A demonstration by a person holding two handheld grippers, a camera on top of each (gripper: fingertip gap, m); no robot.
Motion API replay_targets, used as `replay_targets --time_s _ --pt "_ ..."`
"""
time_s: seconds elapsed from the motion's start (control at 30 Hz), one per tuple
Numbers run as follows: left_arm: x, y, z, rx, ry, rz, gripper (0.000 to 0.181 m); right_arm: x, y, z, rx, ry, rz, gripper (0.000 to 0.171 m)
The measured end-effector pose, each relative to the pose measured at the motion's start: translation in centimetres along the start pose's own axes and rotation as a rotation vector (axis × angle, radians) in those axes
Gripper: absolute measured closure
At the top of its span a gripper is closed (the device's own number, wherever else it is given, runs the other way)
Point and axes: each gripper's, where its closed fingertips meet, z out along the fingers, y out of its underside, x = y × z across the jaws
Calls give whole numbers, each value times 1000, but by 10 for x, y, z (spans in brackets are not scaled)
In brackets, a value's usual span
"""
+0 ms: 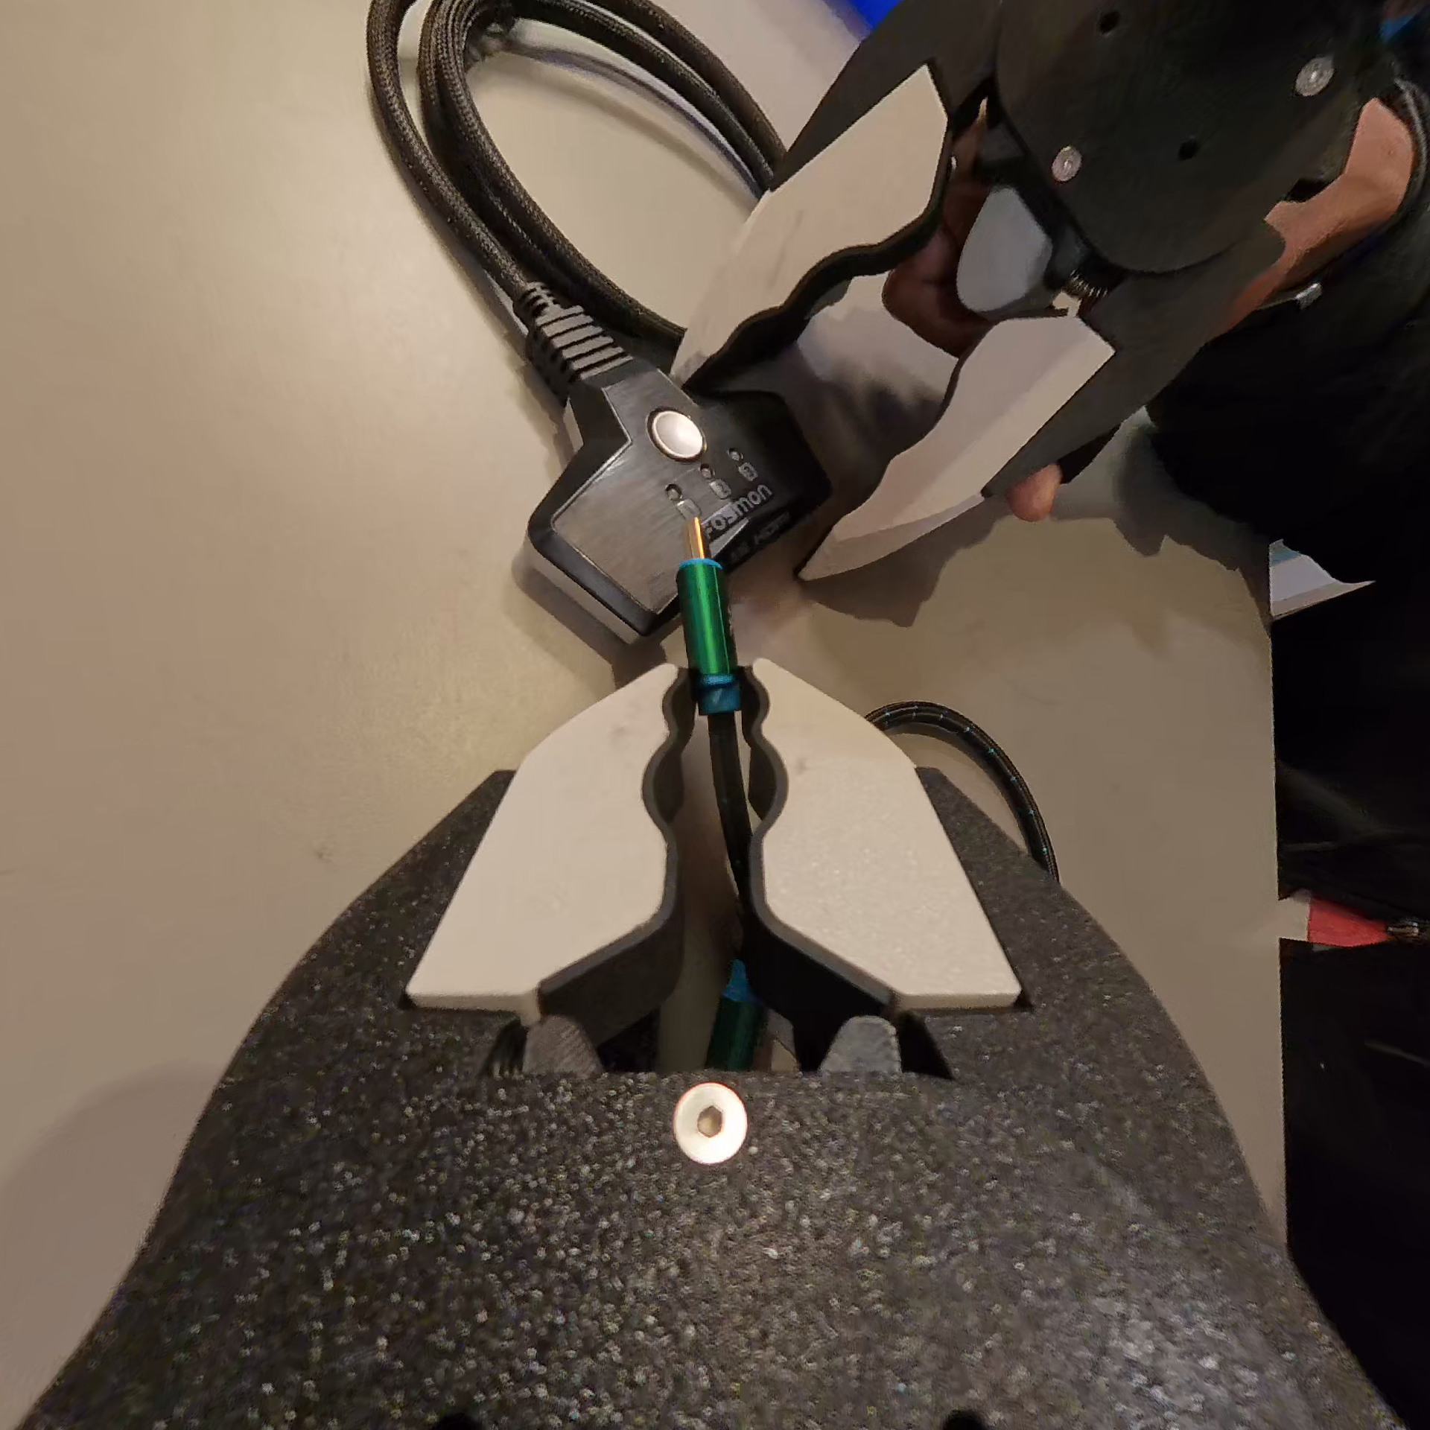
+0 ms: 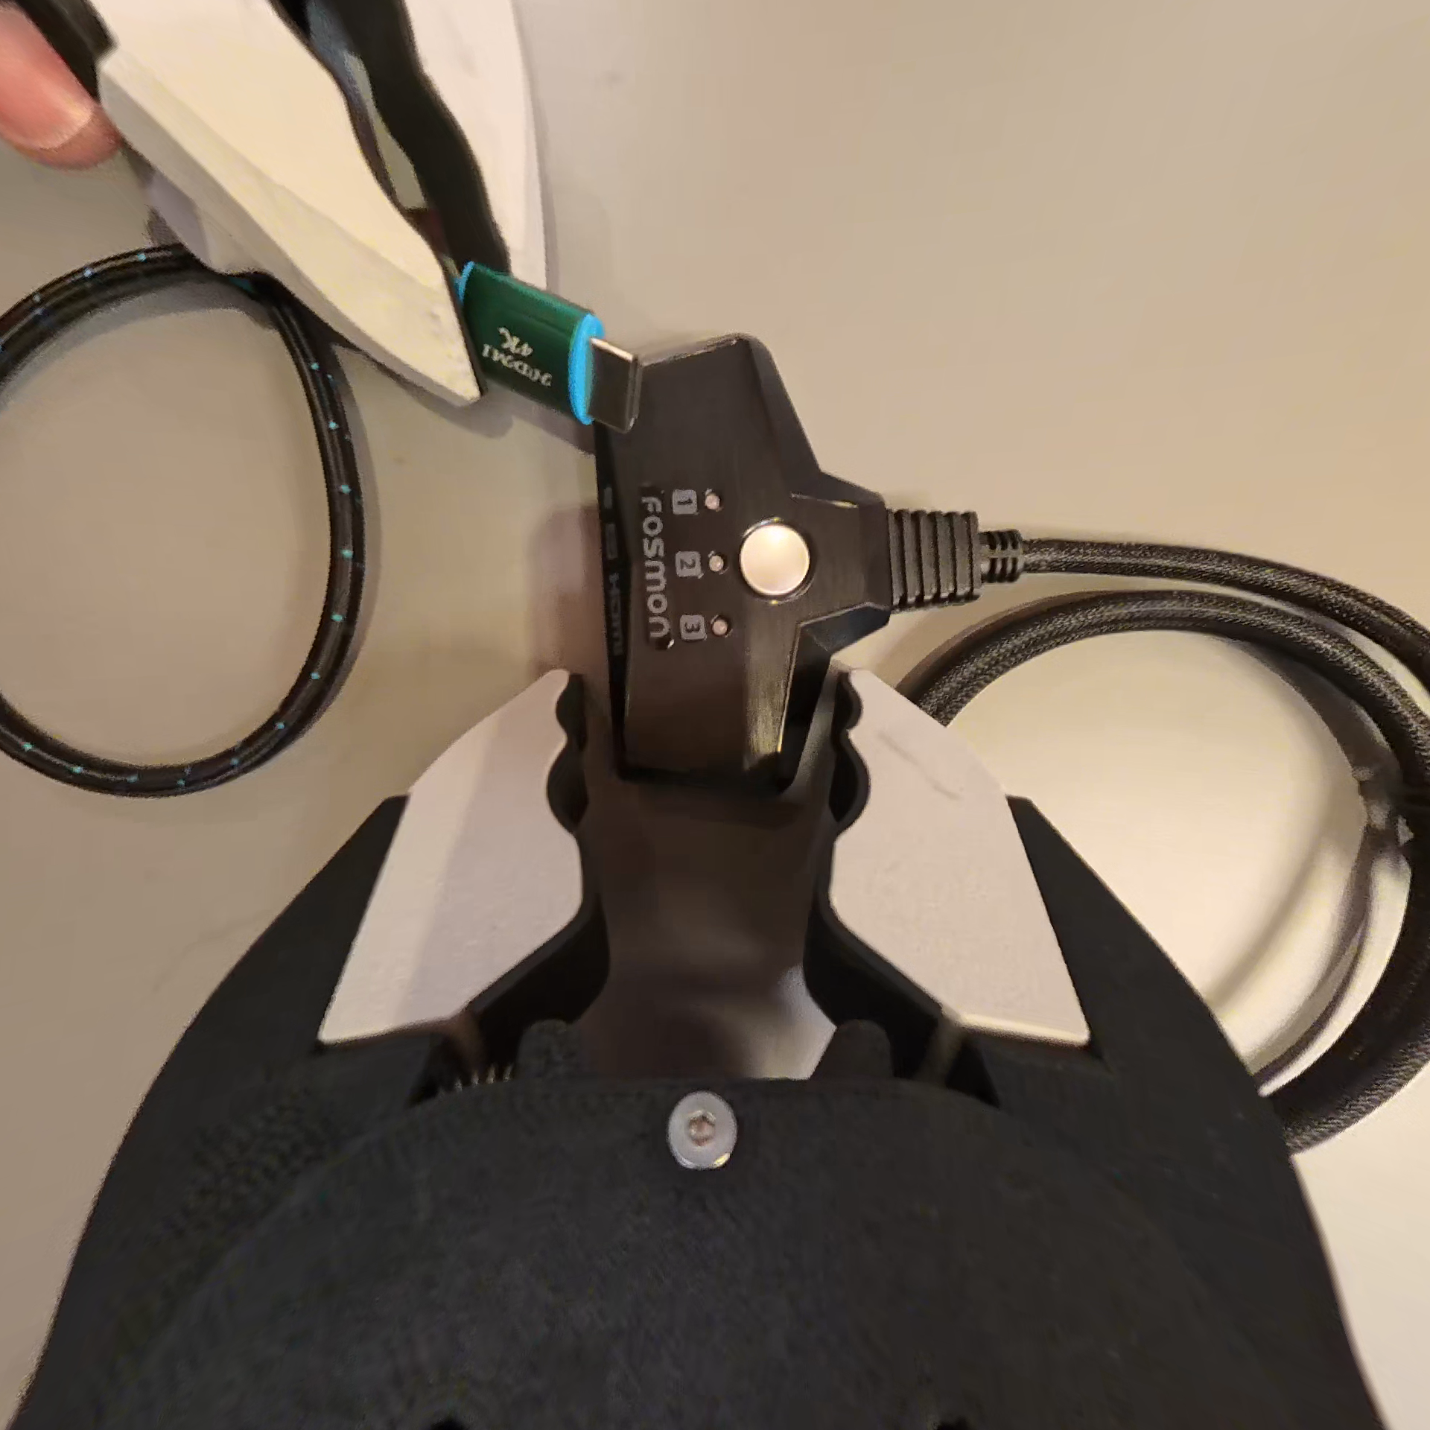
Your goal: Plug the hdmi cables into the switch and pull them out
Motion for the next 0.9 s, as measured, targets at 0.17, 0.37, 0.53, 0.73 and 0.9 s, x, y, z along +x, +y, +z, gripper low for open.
replay_targets --time_s 0.17,0.37,0.53,0.73,0.9 --pt "-2 -1 0 9 -3 -28 170 2 -6 3 8 35 49 118" --pt "-4 -6 -4 53 6 -71 170 10 -12 2 64 69 112 119" --pt "-1 -21 -10 163 62 -161 170 21 -28 -12 266 84 139 119" --pt "4 -37 -10 283 161 -281 171 34 -41 -26 446 199 89 120" --pt "7 -39 -4 302 191 -325 171 37 -44 -30 464 320 -24 120"
